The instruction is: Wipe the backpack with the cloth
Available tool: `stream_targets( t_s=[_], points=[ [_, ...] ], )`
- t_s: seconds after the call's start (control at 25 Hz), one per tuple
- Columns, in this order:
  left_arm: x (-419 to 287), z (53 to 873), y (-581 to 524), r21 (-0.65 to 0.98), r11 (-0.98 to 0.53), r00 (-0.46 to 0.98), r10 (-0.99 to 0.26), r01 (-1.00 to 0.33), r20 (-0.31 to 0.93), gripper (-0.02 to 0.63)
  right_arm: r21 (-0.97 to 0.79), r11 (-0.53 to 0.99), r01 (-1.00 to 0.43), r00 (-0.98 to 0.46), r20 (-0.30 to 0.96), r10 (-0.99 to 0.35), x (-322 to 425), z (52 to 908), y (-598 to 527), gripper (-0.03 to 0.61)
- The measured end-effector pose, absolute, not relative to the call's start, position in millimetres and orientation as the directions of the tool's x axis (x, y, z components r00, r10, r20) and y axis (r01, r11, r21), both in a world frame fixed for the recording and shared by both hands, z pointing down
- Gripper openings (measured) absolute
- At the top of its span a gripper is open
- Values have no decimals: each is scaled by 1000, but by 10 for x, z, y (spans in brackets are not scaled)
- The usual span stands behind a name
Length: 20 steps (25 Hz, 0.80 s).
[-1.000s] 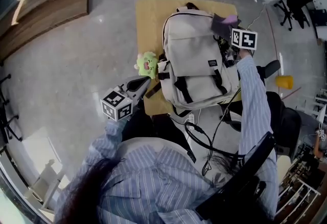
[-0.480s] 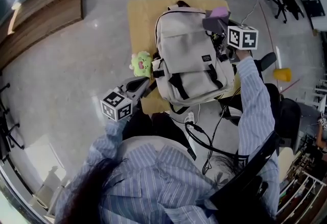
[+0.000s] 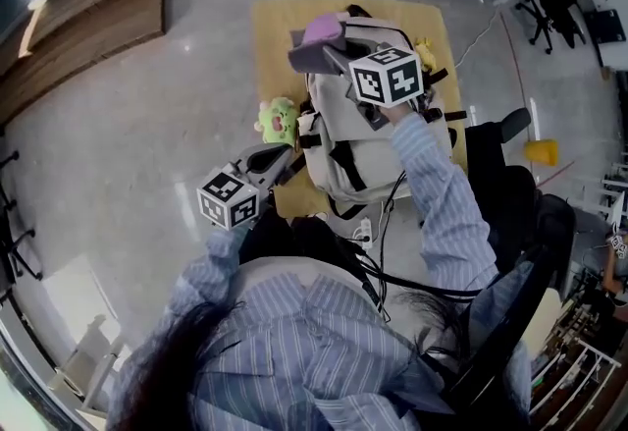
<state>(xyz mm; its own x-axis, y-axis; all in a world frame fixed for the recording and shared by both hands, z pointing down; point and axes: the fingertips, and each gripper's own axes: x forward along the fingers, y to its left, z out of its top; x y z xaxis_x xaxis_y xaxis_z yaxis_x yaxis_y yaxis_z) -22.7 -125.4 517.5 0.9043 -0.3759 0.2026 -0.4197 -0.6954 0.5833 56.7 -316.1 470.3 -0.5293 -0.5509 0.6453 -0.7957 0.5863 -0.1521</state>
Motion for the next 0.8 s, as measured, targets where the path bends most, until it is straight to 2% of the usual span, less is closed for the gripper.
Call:
stream_targets(
  t_s=[0.16,0.32,0.64,0.8],
  points=[
    [-310,5161,-1281,585,-686,897,-393,-432,202,5,-148,601,-785,-504,716,-482,305,5218,-3052,41],
    [-370,5197,-1302,588,-677,892,-400,-442,211,5,-141,566,-813,-461,749,-475,458,5463,-3027,41],
    [-279,5238,-1310,594,-682,902,-373,-427,219,5,-112,429,-896,-357,756,-548,1393,5376,-3074,41],
    [-167,5208,-1325,591,-697,912,-346,-407,219,5,-55,319,-946,-246,764,-597,2045,5253,-3055,41]
  ],
)
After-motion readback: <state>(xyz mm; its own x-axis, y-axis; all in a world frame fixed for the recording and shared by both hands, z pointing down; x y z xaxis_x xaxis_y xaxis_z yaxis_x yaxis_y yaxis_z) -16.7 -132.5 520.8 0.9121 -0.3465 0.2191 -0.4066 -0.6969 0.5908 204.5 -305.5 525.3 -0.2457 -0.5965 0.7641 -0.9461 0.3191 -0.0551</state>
